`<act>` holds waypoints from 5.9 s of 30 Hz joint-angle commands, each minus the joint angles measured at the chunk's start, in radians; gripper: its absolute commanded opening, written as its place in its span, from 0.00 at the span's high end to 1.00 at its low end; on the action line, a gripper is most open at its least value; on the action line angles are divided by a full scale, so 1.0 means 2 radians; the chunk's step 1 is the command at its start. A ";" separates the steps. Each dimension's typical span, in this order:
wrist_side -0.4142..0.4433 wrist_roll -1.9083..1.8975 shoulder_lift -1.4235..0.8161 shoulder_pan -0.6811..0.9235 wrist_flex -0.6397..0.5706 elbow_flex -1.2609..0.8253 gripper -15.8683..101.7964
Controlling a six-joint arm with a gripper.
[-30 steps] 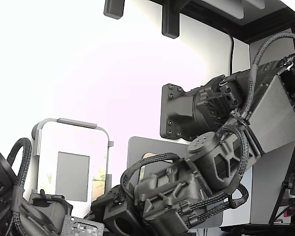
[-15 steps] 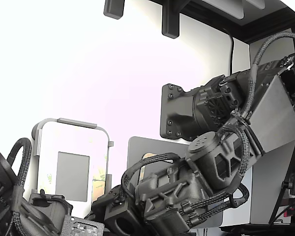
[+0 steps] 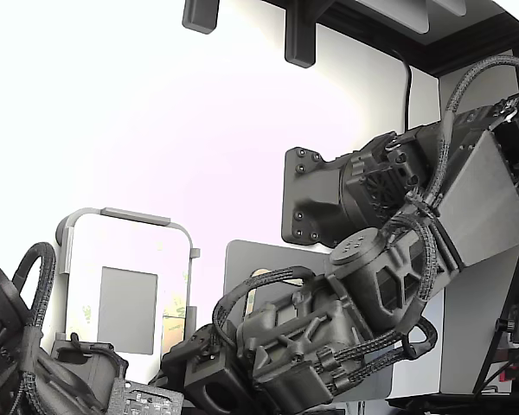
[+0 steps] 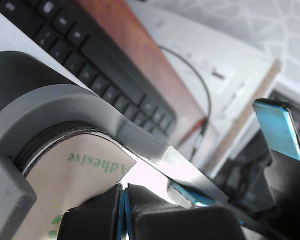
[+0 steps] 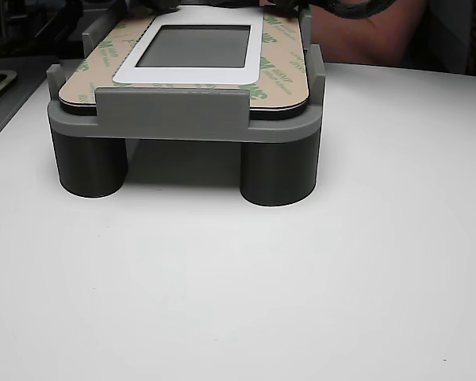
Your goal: Peel off protective film from adhesive tape.
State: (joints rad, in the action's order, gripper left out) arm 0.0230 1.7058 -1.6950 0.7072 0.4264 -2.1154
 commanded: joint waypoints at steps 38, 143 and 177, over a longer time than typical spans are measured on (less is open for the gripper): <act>-0.012 0.006 -0.021 -0.019 0.003 0.003 0.95; -0.005 0.030 -0.036 -0.038 0.016 -0.017 0.95; 0.040 -0.279 -0.215 -0.104 0.420 0.137 0.02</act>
State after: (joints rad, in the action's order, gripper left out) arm 0.1411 1.2839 -2.0663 0.5630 1.2747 -1.8316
